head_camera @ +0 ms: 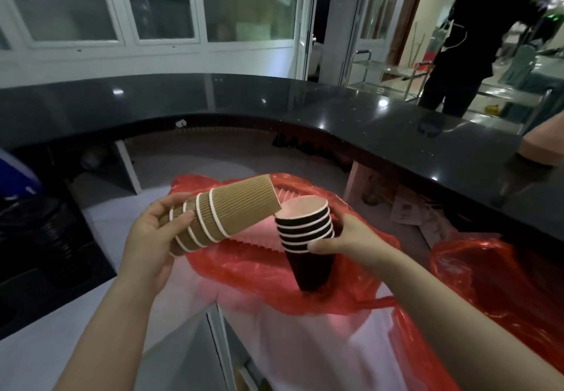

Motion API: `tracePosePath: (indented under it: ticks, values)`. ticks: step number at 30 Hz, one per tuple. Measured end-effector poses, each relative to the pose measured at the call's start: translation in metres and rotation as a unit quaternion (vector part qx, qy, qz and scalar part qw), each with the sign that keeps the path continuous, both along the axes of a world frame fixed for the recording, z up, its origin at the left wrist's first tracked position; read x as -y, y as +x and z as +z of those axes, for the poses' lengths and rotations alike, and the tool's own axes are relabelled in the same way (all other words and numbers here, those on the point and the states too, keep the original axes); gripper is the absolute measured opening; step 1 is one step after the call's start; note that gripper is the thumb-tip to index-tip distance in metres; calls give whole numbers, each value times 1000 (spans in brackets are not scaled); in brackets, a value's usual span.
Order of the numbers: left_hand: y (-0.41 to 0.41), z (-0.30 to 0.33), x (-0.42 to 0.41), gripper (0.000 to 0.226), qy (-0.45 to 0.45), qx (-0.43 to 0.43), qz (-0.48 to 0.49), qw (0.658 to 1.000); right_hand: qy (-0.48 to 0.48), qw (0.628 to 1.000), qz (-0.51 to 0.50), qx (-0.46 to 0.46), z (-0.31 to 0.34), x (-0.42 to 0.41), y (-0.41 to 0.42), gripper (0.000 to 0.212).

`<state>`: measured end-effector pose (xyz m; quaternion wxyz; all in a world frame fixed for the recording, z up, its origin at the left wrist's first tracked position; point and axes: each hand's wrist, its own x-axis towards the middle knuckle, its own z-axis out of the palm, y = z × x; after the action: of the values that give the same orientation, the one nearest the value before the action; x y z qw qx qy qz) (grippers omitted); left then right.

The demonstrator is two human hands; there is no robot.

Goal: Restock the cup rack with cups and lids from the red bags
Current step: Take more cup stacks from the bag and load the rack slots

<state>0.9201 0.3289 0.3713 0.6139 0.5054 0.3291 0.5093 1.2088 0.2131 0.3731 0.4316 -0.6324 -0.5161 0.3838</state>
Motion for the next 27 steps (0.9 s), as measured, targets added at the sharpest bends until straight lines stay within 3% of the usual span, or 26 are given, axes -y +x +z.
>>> tracePosePath:
  ticks: [4,9,13,18,24,27]
  values:
    - [-20,-4,20,23,-59,62,24,996,18,993,24,-111,1,2,-12,63]
    - [-46,-6,59,17,-116,131,55,983,20,982,40,-185,4,10,-33,41]
    - [-64,-7,92,18,-134,165,111,971,59,950,6,-306,10,18,-61,46]
    - [-85,-6,149,16,-156,226,155,949,-22,897,48,-439,6,36,-113,56]
    - [-156,1,243,22,-101,268,225,931,-149,855,152,-473,-15,63,-205,68]
    - [-203,6,294,23,-55,245,276,928,-173,832,232,-474,-11,79,-257,61]
